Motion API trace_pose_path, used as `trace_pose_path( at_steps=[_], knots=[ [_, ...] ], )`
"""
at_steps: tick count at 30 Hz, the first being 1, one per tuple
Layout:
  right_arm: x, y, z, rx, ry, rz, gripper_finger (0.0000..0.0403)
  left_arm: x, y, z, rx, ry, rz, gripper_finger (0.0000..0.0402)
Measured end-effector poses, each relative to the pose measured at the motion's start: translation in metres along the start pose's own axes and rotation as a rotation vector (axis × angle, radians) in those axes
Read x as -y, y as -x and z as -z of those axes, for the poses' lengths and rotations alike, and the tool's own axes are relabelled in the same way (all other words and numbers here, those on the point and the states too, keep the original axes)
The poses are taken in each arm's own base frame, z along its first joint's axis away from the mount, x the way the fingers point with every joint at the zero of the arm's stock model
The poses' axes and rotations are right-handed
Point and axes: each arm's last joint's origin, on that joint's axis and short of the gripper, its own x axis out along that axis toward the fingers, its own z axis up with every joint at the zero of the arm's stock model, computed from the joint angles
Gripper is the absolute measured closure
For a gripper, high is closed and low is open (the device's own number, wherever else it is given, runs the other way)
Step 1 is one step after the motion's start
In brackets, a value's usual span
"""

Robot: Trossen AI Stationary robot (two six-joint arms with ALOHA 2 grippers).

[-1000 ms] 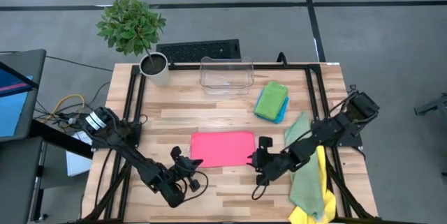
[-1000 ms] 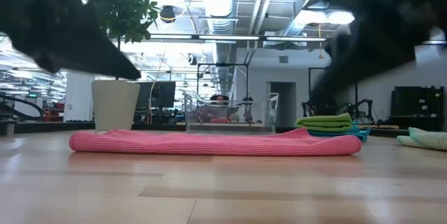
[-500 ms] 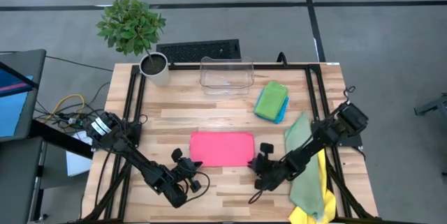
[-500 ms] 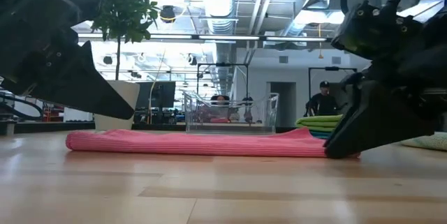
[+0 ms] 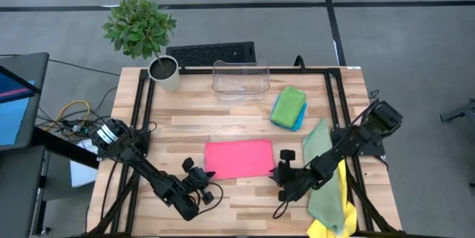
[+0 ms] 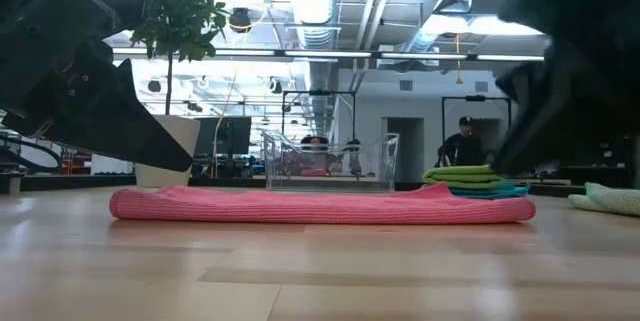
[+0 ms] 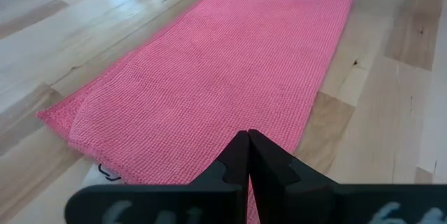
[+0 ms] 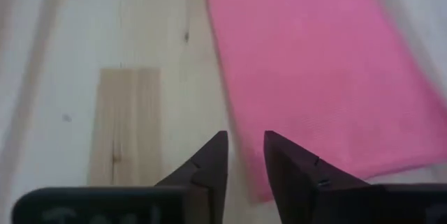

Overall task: Fold microfiber towels
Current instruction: Fold pink microfiber towel

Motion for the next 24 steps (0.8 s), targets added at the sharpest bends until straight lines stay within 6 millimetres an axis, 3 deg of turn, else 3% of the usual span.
trace_pose_path(
  at_steps=[5, 11, 14, 19, 24],
  knots=[
    [-0.003, -0.022, 0.014, -0.056, -0.013, 0.052, 0.0256, 0.0, 0.0, 0.0, -0.001, 0.0, 0.0, 0.0401],
    [-0.002, -0.024, 0.017, -0.081, -0.06, 0.063, 0.0254, 0.0, 0.0, 0.0, -0.011, -0.002, 0.004, 0.0401],
    [0.0, -0.025, 0.017, -0.098, -0.119, 0.065, 0.0285, 0.0, 0.0, 0.0, -0.012, -0.006, 0.001, 0.0401],
    [0.003, -0.024, 0.012, -0.118, -0.108, 0.076, 0.0385, 0.0, 0.0, 0.0, -0.012, -0.014, 0.001, 0.0401],
    [0.007, -0.019, -0.012, -0.084, -0.026, 0.091, 0.0378, 0.0, 0.0, 0.0, -0.012, -0.015, 0.001, 0.0401]
  ],
)
